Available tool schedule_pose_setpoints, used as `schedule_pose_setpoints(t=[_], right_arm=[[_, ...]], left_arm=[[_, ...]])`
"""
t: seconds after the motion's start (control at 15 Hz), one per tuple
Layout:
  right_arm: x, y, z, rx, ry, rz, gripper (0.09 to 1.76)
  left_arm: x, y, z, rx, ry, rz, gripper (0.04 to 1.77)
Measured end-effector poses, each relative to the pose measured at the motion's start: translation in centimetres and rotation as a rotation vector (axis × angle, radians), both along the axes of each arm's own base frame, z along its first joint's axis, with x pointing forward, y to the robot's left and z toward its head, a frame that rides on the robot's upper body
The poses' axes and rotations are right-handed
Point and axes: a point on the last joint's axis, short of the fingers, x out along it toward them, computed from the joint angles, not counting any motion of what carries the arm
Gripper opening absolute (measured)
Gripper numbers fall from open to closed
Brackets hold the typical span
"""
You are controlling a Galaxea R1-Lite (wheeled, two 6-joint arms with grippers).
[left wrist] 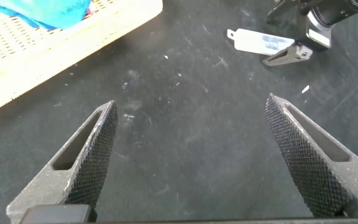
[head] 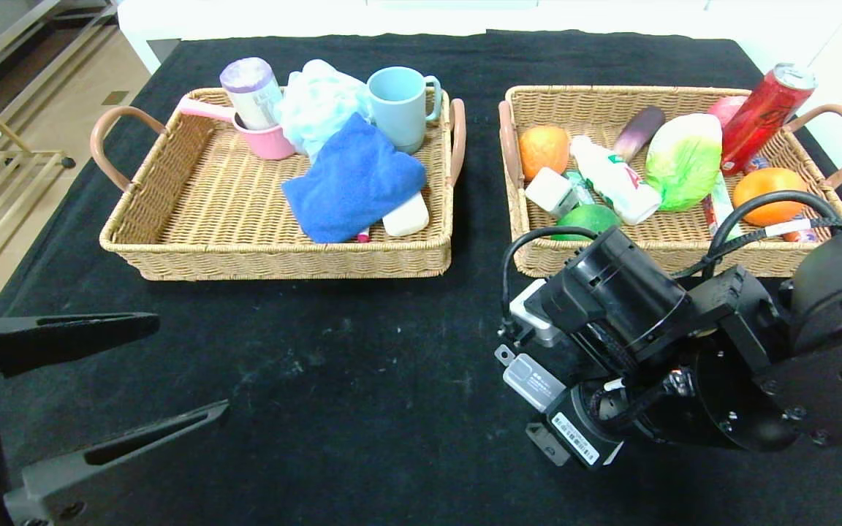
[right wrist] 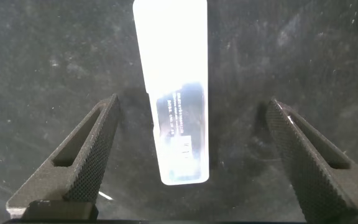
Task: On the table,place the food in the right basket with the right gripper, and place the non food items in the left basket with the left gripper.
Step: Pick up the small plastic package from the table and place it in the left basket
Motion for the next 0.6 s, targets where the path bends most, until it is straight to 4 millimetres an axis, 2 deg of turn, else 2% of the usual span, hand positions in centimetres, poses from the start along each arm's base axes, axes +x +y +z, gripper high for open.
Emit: schedule_pose_setpoints(t=[0.4, 0.47, 0.6], right_arm=[[0.06, 0.17, -0.61, -0.001, 0.02, -0.013, 1.71], [0.08, 0.15, -0.68, -0.003, 0.022, -0.013, 1.62], [0.04, 0.19, -0.84, -0.007, 0.028, -0.012, 1.27]], left_arm=[[-0.01, -0.03, -0.14, 0.002, 0.002, -0.004, 1.72], [-0.02, -0.02, -0.15, 0.002, 0.004, -0.003, 1.72], [-0.03, -0.02, -0.1, 0.002, 0.002, -0.004, 1.72]])
